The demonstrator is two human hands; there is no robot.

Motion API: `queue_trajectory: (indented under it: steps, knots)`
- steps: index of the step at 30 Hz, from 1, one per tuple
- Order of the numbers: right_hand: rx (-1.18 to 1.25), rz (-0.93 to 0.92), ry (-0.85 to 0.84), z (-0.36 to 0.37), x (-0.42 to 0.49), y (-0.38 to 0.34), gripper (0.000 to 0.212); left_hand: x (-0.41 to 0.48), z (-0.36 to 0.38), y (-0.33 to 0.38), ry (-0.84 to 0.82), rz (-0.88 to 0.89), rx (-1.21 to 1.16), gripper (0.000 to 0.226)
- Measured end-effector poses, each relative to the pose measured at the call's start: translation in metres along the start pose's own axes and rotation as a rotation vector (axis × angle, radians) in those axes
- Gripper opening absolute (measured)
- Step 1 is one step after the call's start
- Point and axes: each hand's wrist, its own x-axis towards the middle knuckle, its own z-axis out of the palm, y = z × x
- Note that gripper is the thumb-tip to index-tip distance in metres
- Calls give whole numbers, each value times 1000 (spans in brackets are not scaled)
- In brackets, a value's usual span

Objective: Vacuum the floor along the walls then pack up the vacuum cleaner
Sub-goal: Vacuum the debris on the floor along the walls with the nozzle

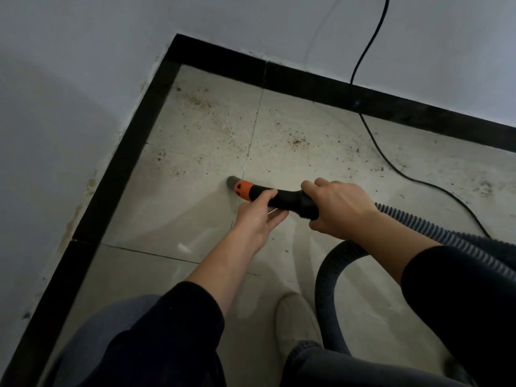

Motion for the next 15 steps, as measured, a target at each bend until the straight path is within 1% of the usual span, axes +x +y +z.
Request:
queue_trajectory:
  steps: [3, 8, 12, 15]
  knots:
    - [-8, 15, 0, 1, -3, 6, 37, 2, 6, -4, -20, -11, 7, 13]
    - [-16, 31, 5, 1, -4, 10, 36, 4, 11, -5, -27, -11, 9, 23]
    - [-3, 25, 11, -1, 2, 6, 36, 5, 9, 0, -15, -2, 4, 15]
    - [-15, 18, 26, -3, 9, 0, 35, 7, 4, 6, 4, 16, -8, 19]
